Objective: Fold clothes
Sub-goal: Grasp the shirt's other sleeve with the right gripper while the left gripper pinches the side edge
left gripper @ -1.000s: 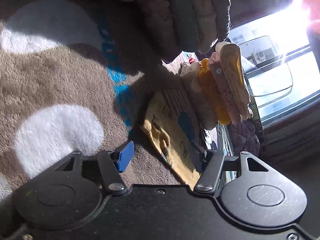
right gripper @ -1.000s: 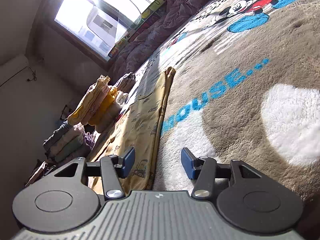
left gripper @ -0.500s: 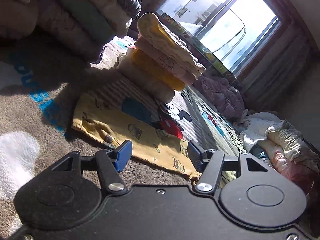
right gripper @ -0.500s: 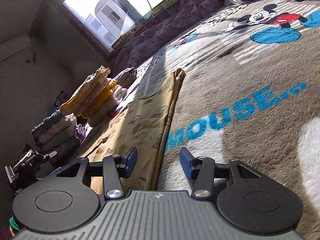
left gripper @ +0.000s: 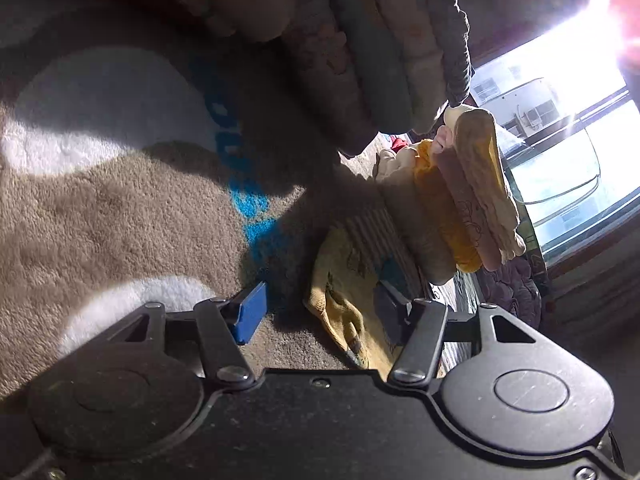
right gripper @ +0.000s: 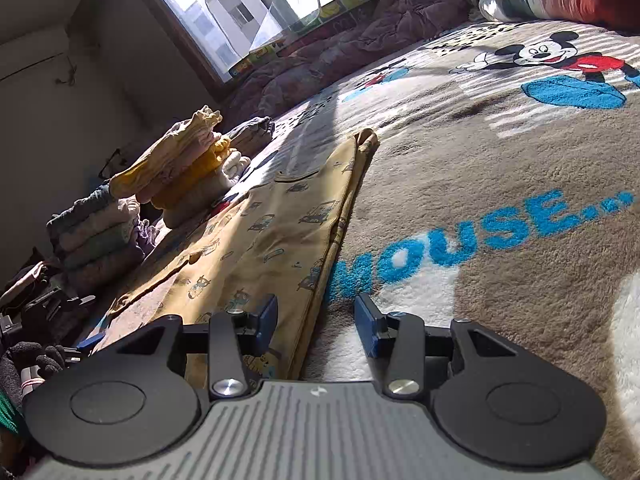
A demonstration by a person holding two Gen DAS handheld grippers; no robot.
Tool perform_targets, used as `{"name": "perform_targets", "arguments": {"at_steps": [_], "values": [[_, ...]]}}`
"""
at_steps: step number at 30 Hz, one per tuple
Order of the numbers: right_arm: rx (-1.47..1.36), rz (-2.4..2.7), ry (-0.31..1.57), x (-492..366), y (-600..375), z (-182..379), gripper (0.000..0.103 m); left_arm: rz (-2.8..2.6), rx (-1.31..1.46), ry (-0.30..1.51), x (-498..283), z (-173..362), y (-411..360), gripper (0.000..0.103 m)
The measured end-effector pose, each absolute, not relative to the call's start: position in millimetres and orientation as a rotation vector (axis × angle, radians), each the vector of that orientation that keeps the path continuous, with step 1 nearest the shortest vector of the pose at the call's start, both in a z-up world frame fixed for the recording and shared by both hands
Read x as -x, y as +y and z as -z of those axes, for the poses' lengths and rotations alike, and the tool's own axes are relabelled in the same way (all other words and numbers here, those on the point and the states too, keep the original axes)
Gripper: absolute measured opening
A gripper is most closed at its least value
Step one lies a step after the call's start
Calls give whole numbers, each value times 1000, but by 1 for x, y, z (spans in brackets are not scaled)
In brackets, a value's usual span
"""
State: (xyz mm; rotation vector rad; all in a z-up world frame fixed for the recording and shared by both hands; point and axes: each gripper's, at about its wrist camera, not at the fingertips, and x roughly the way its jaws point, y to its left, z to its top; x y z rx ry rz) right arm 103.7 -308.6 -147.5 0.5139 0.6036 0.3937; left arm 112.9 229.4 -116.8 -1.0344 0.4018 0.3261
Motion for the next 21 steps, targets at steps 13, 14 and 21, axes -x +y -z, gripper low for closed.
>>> {"name": "perform_targets", "arguments": {"at_steps": [13, 14, 21], "values": [[-611, -378, 567, -109, -315, 148, 44, -34, 1042, 324, -133, 101, 208, 12], [-634, -381, 560, -109, -317, 148, 45, -7, 1014, 319, -132, 94, 198, 12], [-807, -464, 516, -118, -328, 146, 45, 193, 778, 364, -140, 64, 100, 10]]}}
